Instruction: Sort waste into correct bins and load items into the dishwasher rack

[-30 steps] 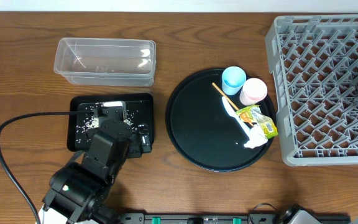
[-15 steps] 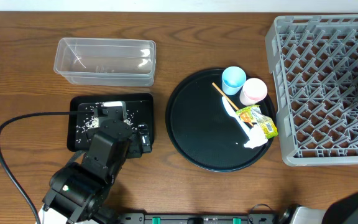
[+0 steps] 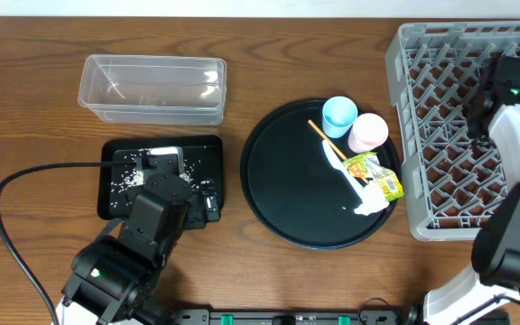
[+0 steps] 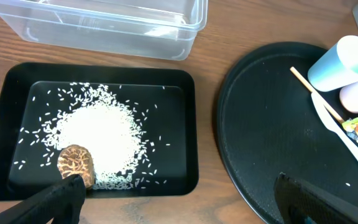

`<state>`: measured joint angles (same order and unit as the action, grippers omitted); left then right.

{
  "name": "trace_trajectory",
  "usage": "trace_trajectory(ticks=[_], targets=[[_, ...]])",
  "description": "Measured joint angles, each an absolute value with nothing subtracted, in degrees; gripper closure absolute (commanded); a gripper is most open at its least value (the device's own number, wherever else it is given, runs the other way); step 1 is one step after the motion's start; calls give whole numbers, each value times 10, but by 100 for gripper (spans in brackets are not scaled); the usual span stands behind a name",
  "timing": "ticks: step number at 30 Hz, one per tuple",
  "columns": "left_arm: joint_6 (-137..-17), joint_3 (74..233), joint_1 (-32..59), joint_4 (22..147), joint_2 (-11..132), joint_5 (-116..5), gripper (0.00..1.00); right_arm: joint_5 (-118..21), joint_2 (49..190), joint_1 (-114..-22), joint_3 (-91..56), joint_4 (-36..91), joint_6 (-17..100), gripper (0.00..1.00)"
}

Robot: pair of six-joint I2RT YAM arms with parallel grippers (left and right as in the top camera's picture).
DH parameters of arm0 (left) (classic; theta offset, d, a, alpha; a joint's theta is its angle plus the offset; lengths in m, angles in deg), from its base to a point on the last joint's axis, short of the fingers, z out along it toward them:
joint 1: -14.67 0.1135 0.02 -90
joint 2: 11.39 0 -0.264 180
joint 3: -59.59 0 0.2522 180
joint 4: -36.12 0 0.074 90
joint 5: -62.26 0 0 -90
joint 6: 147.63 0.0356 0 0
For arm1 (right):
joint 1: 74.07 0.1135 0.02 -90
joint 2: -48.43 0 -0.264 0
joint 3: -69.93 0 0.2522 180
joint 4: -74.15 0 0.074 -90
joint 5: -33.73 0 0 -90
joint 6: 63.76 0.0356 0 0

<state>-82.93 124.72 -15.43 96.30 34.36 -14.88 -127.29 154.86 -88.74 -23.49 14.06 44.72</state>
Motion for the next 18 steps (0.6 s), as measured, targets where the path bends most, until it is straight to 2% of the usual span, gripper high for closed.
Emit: trace_trajectory(ticks=[1, 4, 7, 14, 18], targets=[[-829, 1247, -154, 963, 344, -149, 2, -1277, 1551, -888, -235, 144, 443, 99], [-829, 1247, -154, 963, 344, -149, 2, -1289, 1553, -887, -235, 155, 432, 89], [-829, 1247, -154, 963, 344, -149, 2, -1280, 1553, -887, -236, 157, 419, 76], [-829, 1247, -154, 963, 344, -149, 2, -1217, 1550, -860, -245, 150, 402, 72], [-829, 1247, -154, 963, 344, -149, 2, -1099, 1540, -855, -252, 147, 395, 68]])
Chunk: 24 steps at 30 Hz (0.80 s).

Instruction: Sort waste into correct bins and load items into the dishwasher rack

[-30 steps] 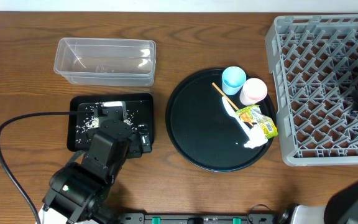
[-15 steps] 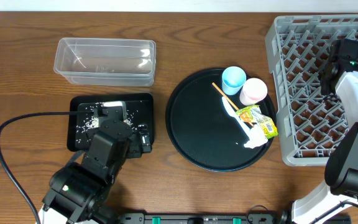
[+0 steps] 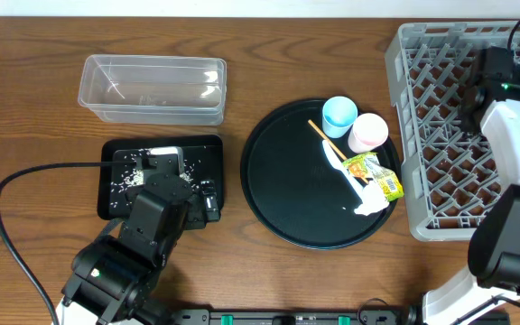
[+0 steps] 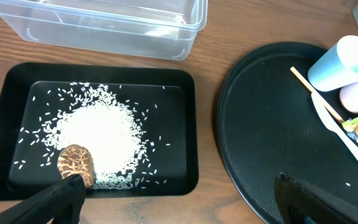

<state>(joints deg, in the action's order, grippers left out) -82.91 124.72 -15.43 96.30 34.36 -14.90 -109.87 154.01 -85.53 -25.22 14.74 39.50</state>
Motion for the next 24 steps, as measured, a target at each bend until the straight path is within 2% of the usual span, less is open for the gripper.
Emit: trace_trajectory(ticks=[4, 8, 10, 13, 16, 24], targets=[[-829, 1247, -154, 963, 344, -149, 2, -988, 1532, -858, -252, 142, 393, 60], [-829, 1247, -154, 963, 344, -149, 2, -884, 1544, -851, -253, 124, 396, 45], [-829, 1247, -154, 963, 344, -149, 2, -838, 1543, -850, -265, 107, 395, 32], [-829, 1247, -154, 963, 344, -149, 2, -764, 1545, -850, -304, 70, 390, 25], [-829, 1247, -154, 963, 344, -149, 2, -717, 1549, -849, -357, 19, 398, 1], [-829, 1247, -154, 963, 344, -149, 2, -611, 1549, -849, -566, -135, 408, 1]])
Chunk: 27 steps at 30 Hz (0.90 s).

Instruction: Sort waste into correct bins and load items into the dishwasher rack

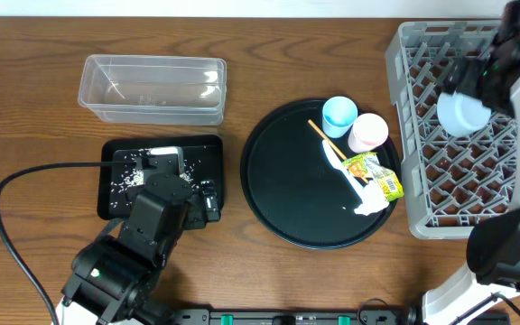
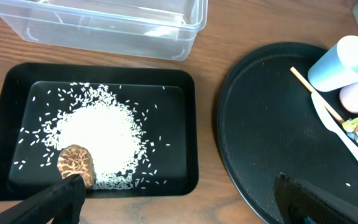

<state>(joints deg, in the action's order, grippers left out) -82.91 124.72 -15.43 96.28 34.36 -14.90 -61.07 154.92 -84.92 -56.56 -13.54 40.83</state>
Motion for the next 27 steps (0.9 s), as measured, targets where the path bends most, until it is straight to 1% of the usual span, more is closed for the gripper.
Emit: trace_trajectory(ticks=[5, 10, 13, 15, 18, 21, 27], targets=[[-829, 1247, -154, 963, 344, -149, 2, -551, 1549, -849, -630, -189, 411, 1], [-829, 1247, -154, 963, 344, -149, 2, -474, 1549, -845, -632, -224, 397, 1], [-829, 1247, -154, 963, 344, -149, 2, -436, 1549, -816, -632, -231, 382, 1], [-829, 1247, -154, 963, 344, -149, 2, -425, 1549, -780, -632, -231, 375, 1], [-829, 1247, -154, 963, 344, -149, 2, -438, 1549, -717, -632, -231, 375, 1], [-829, 1247, -154, 963, 344, -149, 2, -485, 1549, -659, -630, -231, 397, 1], [-829, 1247, -154, 963, 344, -149, 2, -549, 1549, -591, -601, -210, 427, 1]])
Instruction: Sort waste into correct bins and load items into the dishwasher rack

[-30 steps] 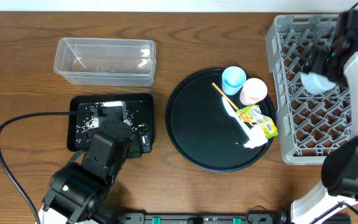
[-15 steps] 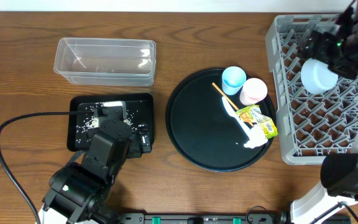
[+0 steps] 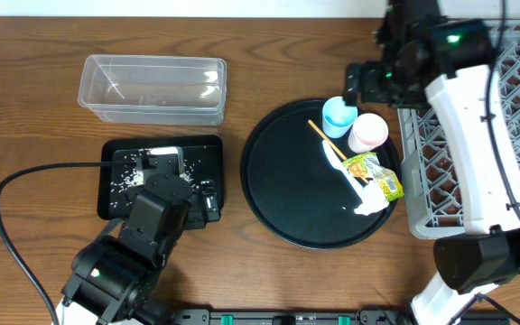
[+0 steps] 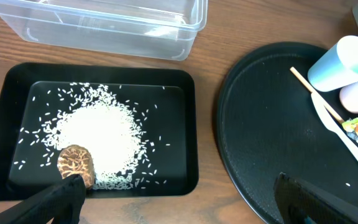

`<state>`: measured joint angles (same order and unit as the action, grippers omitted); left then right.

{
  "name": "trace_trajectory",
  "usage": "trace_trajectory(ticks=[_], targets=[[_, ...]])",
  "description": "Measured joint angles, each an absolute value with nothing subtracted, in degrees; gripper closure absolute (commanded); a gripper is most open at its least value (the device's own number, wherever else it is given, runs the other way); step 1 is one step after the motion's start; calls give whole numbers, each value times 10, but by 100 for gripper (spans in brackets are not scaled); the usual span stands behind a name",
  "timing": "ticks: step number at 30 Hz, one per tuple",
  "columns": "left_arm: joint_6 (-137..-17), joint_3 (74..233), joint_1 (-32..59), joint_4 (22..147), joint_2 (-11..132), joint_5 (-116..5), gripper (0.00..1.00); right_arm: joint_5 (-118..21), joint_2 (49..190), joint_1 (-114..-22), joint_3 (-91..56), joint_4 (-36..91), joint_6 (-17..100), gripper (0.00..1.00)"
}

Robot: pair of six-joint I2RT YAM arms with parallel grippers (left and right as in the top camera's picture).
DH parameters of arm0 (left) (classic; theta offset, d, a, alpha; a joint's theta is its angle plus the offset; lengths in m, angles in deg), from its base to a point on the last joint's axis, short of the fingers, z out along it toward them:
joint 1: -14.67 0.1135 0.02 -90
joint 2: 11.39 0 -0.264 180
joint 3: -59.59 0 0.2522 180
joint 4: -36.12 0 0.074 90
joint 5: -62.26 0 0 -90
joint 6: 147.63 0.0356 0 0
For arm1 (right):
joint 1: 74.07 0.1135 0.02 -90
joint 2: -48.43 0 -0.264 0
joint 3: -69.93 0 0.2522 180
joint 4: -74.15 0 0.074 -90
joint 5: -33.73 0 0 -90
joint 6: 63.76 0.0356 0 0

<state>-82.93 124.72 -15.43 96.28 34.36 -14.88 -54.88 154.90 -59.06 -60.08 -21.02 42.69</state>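
On the round black tray [image 3: 278,190] stand a blue cup [image 3: 338,116] and a pink cup [image 3: 368,133], with a chopstick [image 3: 319,131], a white utensil [image 3: 334,155], a yellow-green wrapper [image 3: 375,174] and a white napkin [image 3: 373,204]. My right gripper [image 3: 357,83] hovers just behind the blue cup; its jaws are too dark to read. The grey dishwasher rack [image 3: 463,181] is at the right. My left gripper [image 4: 179,205] is wide open above the front edge of the black rectangular tray [image 4: 188,124], which holds rice [image 4: 101,134] and a brown mushroom-like piece [image 4: 76,163].
A clear plastic bin [image 3: 152,88] stands at the back left, behind the rectangular tray. A black cable [image 3: 25,176] loops over the table at the front left. The right arm [image 3: 468,135] stretches across the rack's left side.
The right arm has swung from above the rack's back part to the left, so its gripper is now by the blue cup at the round tray's rim. The left arm has not moved.
The right gripper was over the rack's right side, then nearer its back edge, then over its back part. Now it is left of the rack, beside the blue cup. The left gripper stayed open over the rice tray throughout, and nothing on either tray shifted.
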Motion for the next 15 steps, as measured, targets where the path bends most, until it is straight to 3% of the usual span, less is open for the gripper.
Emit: trace_trajectory(ticks=[9, 15], targets=[[-829, 1247, -154, 963, 344, -149, 2, -577, 1549, -556, -542, -177, 438, 1], [-829, 1247, -154, 963, 344, -149, 2, -599, 1549, -593, -541, -168, 470, 1]])
